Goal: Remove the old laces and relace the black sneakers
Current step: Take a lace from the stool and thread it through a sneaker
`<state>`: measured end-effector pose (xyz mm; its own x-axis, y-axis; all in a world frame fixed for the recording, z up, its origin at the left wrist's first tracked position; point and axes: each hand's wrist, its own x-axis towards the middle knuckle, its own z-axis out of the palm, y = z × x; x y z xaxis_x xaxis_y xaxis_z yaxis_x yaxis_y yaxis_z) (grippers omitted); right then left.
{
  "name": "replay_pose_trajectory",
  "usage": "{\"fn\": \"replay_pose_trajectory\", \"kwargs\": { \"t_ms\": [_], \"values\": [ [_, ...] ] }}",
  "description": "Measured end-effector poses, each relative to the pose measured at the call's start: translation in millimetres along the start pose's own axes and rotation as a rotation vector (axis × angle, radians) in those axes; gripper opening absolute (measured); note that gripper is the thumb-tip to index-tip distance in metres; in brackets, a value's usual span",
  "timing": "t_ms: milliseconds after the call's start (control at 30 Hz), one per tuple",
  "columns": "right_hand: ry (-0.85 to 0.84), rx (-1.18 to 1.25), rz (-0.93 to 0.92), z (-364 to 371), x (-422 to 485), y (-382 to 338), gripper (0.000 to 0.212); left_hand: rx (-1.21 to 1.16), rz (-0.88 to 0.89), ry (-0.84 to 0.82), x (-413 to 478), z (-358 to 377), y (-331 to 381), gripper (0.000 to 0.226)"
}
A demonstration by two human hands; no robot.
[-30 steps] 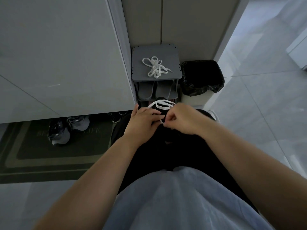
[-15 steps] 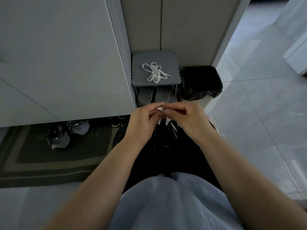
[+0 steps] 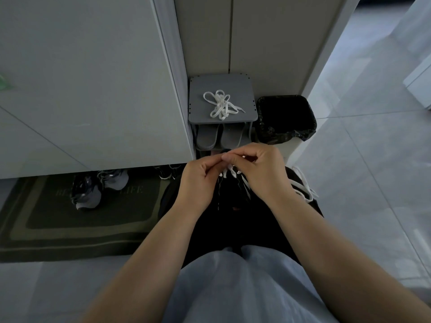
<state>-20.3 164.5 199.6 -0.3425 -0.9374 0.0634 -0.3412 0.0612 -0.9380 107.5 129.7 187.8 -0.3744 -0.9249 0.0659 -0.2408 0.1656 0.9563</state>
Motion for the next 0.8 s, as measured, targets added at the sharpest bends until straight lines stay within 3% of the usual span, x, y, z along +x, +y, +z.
{"fn": "replay_pose_trajectory", "kwargs": {
  "t_ms": [267,400,500,633,800],
  "values": [
    [0.003,0.057,0.038,1.4,-0.7,-3.5,0.006,0.022,0.000,0.009,-1.7,2.6,-1.2,0.026],
    [0.021,0.083,0.065,-5.4,15.0,0.1,0.022,0.074,-0.026,0.031,-1.4,1.3,-0.8,0.022],
    [-0.074,-0.126,0.070,-5.6,36.9,17.2,0.015,0.050,-0.072,0.040,-1.3,-1.7,1.7,0.022],
    [-0.425,-0.561,0.112,3.1,47.9,48.5,0.051,-0.080,-0.147,0.000,0.1,-12.1,-0.5,0.029],
    [-0.405,-0.557,0.149,6.0,46.7,66.9,0.055,-0.350,0.038,0.105,3.6,-45.4,46.1,0.032]
  ]
}}
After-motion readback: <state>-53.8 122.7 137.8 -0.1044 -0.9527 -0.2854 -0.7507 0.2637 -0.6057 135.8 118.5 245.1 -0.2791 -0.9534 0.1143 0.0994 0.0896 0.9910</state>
